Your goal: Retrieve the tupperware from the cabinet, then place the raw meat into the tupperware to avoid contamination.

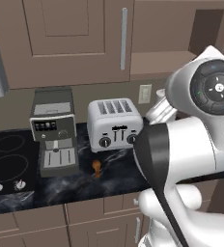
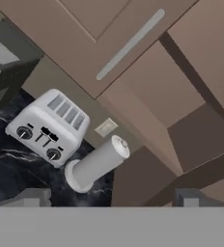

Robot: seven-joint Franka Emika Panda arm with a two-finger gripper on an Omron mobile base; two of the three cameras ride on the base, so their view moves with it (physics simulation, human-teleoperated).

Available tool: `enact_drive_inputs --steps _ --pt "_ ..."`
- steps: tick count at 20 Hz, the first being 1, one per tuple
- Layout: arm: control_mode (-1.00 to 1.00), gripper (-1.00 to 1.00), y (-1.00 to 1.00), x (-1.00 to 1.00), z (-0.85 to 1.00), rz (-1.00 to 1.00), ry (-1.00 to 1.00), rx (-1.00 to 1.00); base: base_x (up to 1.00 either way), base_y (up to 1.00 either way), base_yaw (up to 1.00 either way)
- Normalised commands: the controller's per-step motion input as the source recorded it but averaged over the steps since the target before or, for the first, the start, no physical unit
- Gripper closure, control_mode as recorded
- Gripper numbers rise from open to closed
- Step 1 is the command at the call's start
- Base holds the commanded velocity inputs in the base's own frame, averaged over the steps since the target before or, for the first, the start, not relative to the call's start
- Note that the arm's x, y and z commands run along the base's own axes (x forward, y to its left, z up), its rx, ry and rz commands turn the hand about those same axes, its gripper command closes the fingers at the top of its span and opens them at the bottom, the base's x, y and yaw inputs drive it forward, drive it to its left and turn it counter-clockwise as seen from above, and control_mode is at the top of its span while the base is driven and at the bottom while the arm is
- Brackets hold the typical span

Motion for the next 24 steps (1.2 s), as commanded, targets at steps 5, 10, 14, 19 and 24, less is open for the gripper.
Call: enact_drive_inputs --steps 5,10,14,19,24 --pt "-1.0 -1.0 0.03 0.02 -0.12 0.0 0.04 -0.17 0.0 0.0 0.0" --pt "-1.0 -1.0 0.0 0.14 -0.23 -0.03 0.0 -0.14 0.0 0.0 0.0" --pt "-1.0 -1.0 -0.03 0.39 -0.32 -0.06 0.0 -0.12 0.0 0.0 0.0" --pt "-1.0 -1.0 -0.07 0.46 -0.27 -0.07 0.0 -0.1 0.0 0.0 0.0" --pt "-1.0 -1.0 -0.13 0.38 -0.09 -0.07 0.0 -0.06 0.0 0.0 0.0"
